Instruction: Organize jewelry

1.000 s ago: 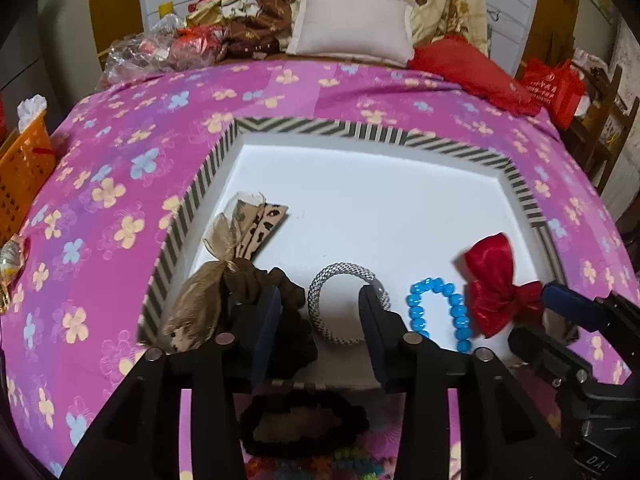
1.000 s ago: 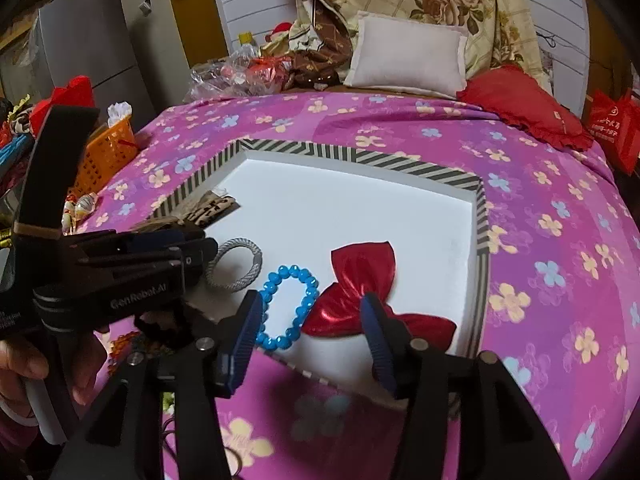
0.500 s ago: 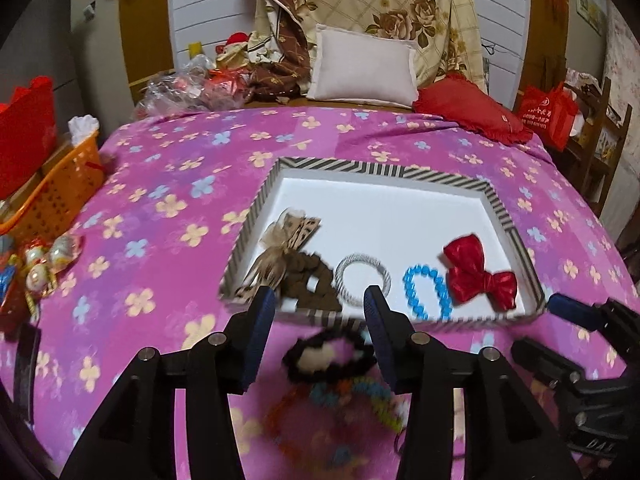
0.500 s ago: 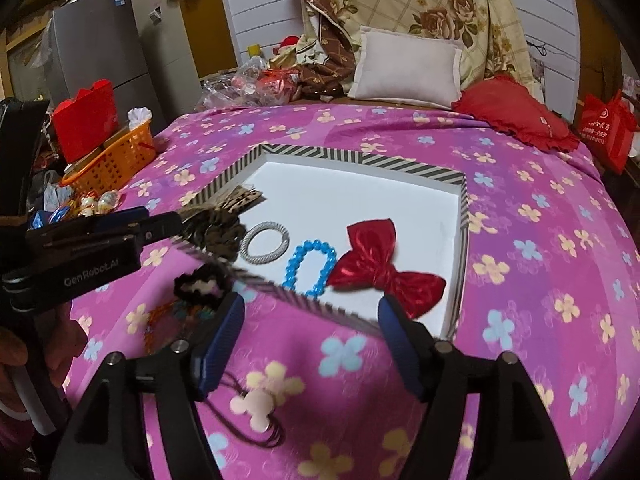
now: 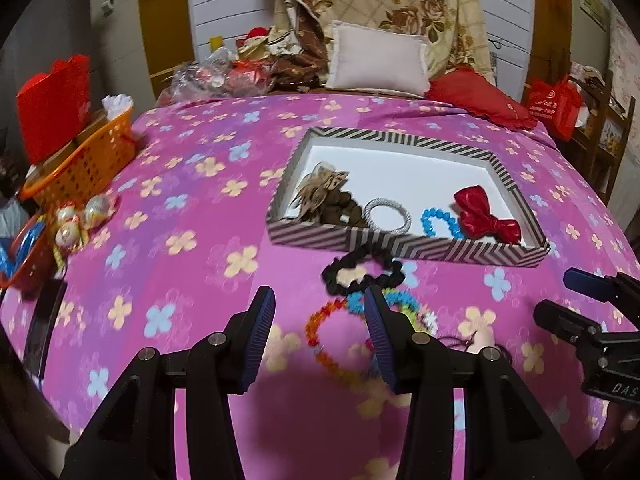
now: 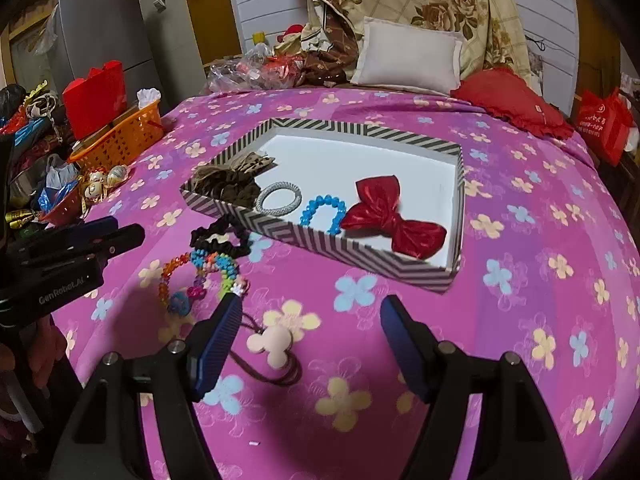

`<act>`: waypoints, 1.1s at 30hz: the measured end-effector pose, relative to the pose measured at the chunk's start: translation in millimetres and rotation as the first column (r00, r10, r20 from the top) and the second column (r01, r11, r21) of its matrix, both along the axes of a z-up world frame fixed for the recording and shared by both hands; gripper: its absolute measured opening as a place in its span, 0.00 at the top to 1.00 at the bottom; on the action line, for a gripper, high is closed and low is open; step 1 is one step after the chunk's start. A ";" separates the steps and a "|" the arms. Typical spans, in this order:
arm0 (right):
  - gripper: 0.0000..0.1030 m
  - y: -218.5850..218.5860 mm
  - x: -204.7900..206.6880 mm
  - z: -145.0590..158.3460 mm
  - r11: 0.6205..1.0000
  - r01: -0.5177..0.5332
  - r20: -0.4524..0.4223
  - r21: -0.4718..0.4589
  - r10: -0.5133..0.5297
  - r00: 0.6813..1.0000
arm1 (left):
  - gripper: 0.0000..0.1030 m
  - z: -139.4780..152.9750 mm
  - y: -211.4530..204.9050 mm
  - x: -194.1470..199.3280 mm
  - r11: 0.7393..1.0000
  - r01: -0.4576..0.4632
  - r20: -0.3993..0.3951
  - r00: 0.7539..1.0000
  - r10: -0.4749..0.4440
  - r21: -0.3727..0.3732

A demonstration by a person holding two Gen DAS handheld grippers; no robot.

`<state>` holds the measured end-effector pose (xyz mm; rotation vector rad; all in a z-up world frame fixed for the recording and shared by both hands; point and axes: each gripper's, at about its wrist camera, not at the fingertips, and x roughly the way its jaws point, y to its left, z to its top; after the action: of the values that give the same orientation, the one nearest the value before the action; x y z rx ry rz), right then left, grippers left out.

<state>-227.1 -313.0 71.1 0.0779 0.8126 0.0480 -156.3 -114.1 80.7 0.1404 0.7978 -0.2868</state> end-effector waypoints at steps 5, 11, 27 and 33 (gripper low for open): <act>0.27 7.2 -8.0 1.5 1.000 -0.008 0.001 -0.016 0.008 1.000 | 0.64 -4.1 9.5 -9.3 1.000 -0.017 -0.022 1.000 0.017 -0.013; 0.27 12.7 -16.8 2.2 0.999 -0.016 -0.008 -0.034 0.016 1.000 | 0.64 -4.8 15.0 -20.0 1.000 -0.022 -0.014 1.000 0.022 -0.001; 0.27 14.2 -21.3 3.4 0.998 -0.032 -0.012 -0.053 0.031 0.999 | 0.64 -13.9 23.7 -21.6 0.999 -0.030 -0.062 0.998 0.029 -0.014; 0.27 14.6 -17.9 0.0 0.998 -0.040 -0.021 -0.049 0.039 0.999 | 0.64 -20.4 31.1 -16.4 0.998 -0.030 -0.108 0.994 0.024 -0.051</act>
<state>-245.1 -298.5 71.1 0.0154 0.8350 0.0642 -172.7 -83.0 60.3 0.0649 0.8968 -0.2914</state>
